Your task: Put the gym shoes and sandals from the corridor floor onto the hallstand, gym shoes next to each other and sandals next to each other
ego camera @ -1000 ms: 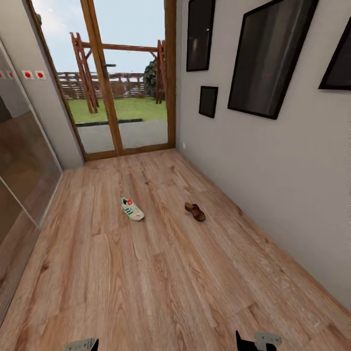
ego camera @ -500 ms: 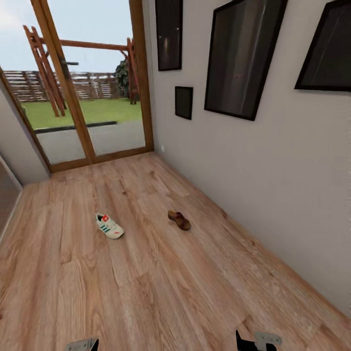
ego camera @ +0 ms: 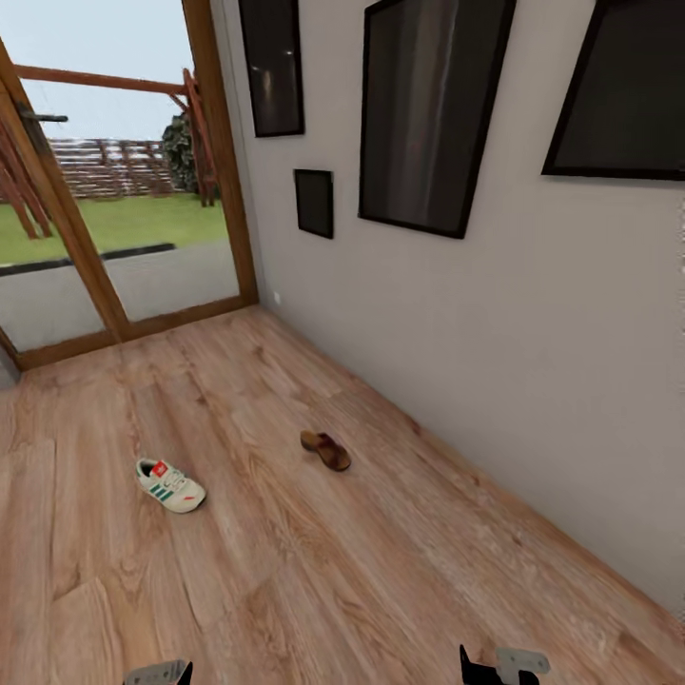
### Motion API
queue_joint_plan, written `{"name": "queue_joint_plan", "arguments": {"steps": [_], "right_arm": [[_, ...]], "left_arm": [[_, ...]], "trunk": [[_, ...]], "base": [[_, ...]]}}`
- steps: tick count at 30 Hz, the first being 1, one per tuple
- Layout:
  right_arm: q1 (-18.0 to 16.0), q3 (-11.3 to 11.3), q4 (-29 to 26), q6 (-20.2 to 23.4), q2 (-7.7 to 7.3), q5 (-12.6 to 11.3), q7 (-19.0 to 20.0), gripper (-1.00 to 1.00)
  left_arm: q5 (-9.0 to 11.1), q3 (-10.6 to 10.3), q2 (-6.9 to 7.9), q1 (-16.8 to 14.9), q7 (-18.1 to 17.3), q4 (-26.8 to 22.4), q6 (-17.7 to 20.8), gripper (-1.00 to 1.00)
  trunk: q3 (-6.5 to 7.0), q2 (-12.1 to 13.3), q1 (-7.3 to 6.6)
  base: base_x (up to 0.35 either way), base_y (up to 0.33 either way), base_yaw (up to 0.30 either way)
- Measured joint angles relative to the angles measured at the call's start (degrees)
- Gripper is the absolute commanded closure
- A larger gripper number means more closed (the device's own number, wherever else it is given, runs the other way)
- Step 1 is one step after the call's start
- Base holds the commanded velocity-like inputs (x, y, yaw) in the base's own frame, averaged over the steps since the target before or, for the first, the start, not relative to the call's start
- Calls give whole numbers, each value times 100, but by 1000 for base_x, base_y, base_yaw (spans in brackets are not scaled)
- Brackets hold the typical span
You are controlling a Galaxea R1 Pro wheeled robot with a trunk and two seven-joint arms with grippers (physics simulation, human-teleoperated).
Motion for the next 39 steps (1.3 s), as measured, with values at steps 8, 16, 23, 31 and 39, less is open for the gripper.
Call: {"name": "queue_joint_plan", "arguments": {"steps": [8,16,23,31,39], "right_arm": [[-4,0,2,0,2,0,-10,-100],[-71,-41,67,5,59,-25,-24,-100],[-131,-43,192,-10,42,-32,-24,-100],[-164,-75,171,-16,-144,-46,-31,-100],[-166,-85,163,-17,-156,-57,-32,-100]], "left_arm": [[-2,1,0,2,0,-2,1,-100],[-65,9,26,1,29,-20,53,-100],[-81,9,-16,-43,33,-111,49,-100],[-133,11,-48,-50,33,-164,49,-100],[-159,12,-44,-51,34,-170,48,-100]], "trunk": [[0,0,0],[0,0,3],[0,0,3],[0,0,1],[0,0,2]], "base": [[282,223,-177],[177,140,-12],[0,7,0],[122,114,0],[154,265,0]]}}
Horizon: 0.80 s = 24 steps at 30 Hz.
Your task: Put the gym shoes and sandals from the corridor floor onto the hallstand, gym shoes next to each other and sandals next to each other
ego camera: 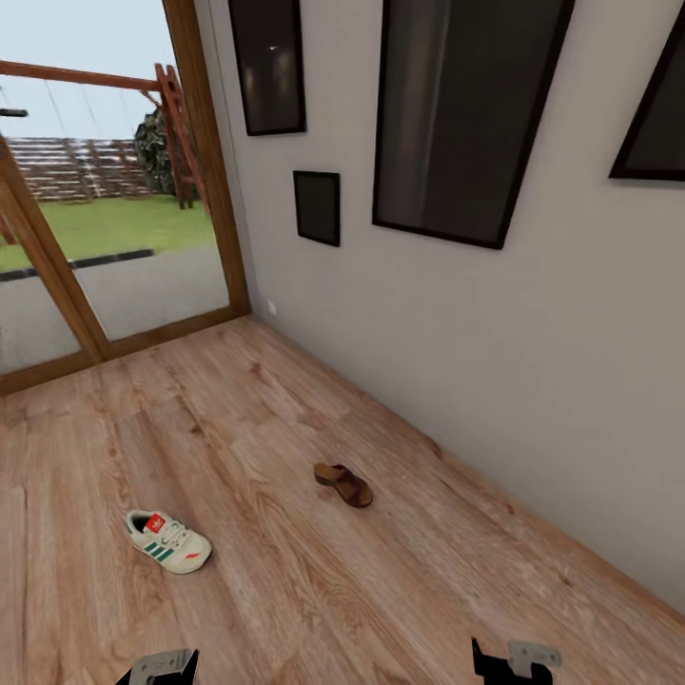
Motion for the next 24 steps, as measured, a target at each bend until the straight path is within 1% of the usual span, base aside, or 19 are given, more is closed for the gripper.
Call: {"name": "queue_joint_plan", "arguments": {"steps": [16,24], "right_arm": [[0,-4,-2,-1,-1,-3,0,-100],[0,-4,-3,0,0,-7,0,-100]], "left_arm": [[-1,0,0,0,0,0,0,-100],[-1,0,0,0,0,-1,0,-100]], "trunk": [[0,0,1],[0,0,0]], "base": [[23,303,0],[94,320,0]]}}
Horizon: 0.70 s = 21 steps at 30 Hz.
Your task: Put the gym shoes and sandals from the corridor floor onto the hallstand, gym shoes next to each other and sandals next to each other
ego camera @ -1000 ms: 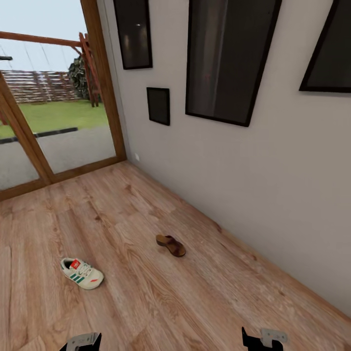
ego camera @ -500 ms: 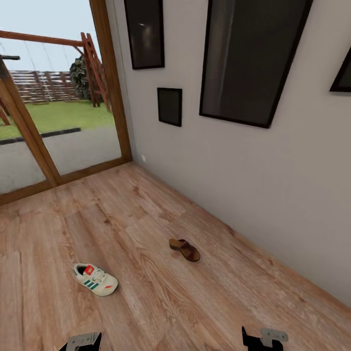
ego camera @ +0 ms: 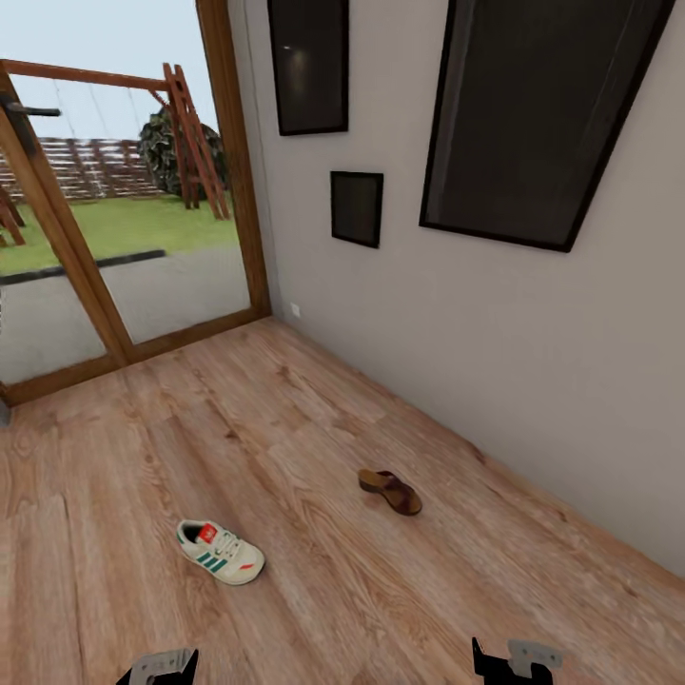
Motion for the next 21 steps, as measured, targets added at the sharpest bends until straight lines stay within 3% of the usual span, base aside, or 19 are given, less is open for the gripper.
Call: {"name": "queue_joint_plan", "arguments": {"steps": [21], "right_arm": [[0,-1,0,-8,-6,8,0,-100]], "left_arm": [[0,-7,-9,0,0,9,0,-100]], "trunk": [[0,0,0]], "base": [[119,324,0]]}}
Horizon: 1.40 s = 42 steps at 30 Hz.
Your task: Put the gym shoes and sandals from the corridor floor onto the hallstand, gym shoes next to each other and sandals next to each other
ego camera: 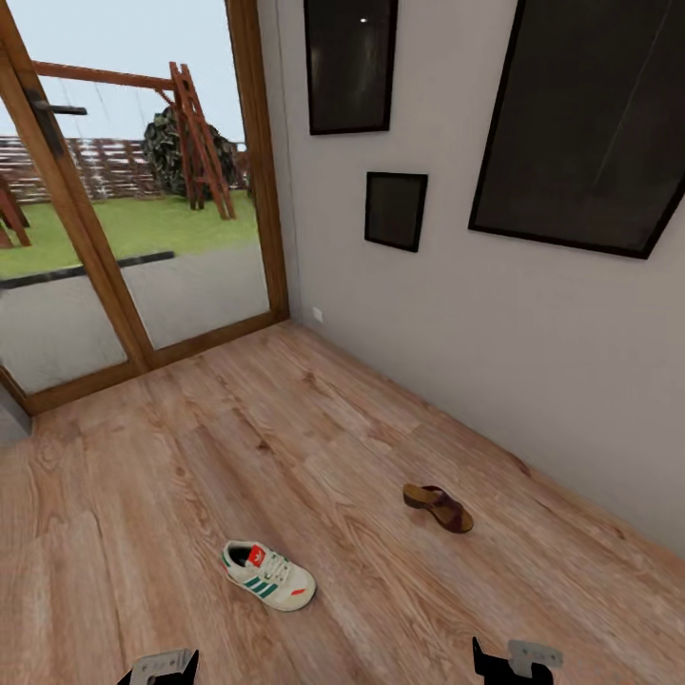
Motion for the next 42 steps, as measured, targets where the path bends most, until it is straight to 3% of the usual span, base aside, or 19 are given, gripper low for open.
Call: {"name": "queue_joint_plan", "arguments": {"steps": [16,32,42], "right_arm": [[1,-7,-1,-3,-3,-10,0,-100],[0,-6,0,-6,-4,-11,0,-100],[-16,11,-25,-29,30,-13,-14,-100]], "left_arm": [[-8,-3,-35,-2,0,-5,-1,-100],[-8,-4,-27,-2,0,-4,-1,-100],[-25,-36,-49,13,0,27,-16,-100]], "trunk": [[45,0,1],[118,0,2],[125,0,1]], "base": [[153,269,-146],[8,17,-222],[0,115,-30]]}}
